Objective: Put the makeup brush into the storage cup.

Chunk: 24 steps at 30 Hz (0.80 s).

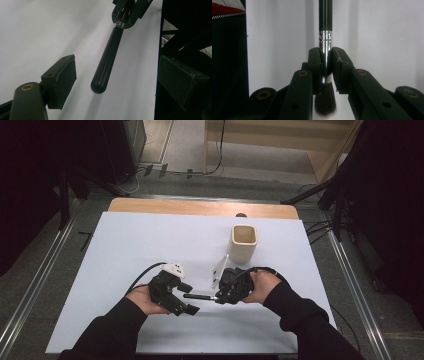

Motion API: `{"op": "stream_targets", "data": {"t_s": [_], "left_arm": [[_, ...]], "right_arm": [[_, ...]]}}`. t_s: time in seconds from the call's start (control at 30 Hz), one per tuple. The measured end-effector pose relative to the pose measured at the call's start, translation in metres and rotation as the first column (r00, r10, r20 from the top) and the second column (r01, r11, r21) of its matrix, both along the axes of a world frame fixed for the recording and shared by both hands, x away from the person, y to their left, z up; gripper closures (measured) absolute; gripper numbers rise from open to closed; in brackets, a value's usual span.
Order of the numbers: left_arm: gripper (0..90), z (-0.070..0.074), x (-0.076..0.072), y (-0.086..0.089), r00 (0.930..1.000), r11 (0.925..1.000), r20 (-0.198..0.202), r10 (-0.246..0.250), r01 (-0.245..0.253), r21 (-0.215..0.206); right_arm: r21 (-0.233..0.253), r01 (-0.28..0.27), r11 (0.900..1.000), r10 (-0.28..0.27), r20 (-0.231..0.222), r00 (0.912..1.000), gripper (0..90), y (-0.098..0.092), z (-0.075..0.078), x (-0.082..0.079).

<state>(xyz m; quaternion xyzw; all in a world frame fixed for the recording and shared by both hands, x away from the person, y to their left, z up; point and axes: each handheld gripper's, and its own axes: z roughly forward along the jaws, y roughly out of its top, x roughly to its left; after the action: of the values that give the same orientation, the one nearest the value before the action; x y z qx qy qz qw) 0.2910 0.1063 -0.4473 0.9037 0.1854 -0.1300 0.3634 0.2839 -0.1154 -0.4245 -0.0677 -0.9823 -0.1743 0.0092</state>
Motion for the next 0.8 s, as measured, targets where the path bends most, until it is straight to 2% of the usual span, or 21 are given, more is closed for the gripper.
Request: {"op": "stream_targets", "data": {"t_s": [0.23, 0.37, 0.47, 0.6, 0.7, 0.8], "left_arm": [[27.6, -0.0030, 0.0020, -0.0013, 0.9996, 0.9999, -0.025, -0.014, 0.014, -0.009], [35.6, -0.0050, 0.0035, -0.0011, 0.9990, 0.9997, -0.036, -0.025, 0.025, -0.004], [41.4, -0.0061, 0.0042, -0.0009, 0.9980, 0.9993, -0.051, -0.036, 0.036, -0.004], [47.0, -0.0074, 0.0050, 0.0001, 0.9982, 0.9992, -0.045, -0.041, 0.041, 0.005], [54.1, -0.0078, 0.0048, 0.0018, 0.9973, 0.9987, -0.053, -0.050, 0.050, -0.014], [58.9, -0.0089, 0.0049, 0.0022, 0.9962, 0.9987, -0.071, -0.050, 0.049, -0.013]], "right_arm": [[-0.002, -0.009, 1.000, 0.009, 0.003, 1.0000, 79.0, 0.0018, 0.0006, -0.0015], [0.008, -0.035, 0.999, 0.034, 0.022, 0.9992, 79.0, 0.0028, 0.0007, -0.0015], [0.007, -0.043, 0.999, 0.043, 0.015, 0.9990, 79.0, 0.0030, 0.0015, -0.0028], [0.003, -0.050, 0.999, 0.050, 0.013, 0.9987, 79.0, 0.0028, 0.0014, -0.0047], [0.013, -0.073, 0.997, 0.072, 0.038, 0.9966, 79.0, 0.0026, 0.0010, -0.0048], [0.007, -0.074, 0.997, 0.074, 0.026, 0.9969, 79.0, 0.0025, 0.0013, -0.0073]]}}
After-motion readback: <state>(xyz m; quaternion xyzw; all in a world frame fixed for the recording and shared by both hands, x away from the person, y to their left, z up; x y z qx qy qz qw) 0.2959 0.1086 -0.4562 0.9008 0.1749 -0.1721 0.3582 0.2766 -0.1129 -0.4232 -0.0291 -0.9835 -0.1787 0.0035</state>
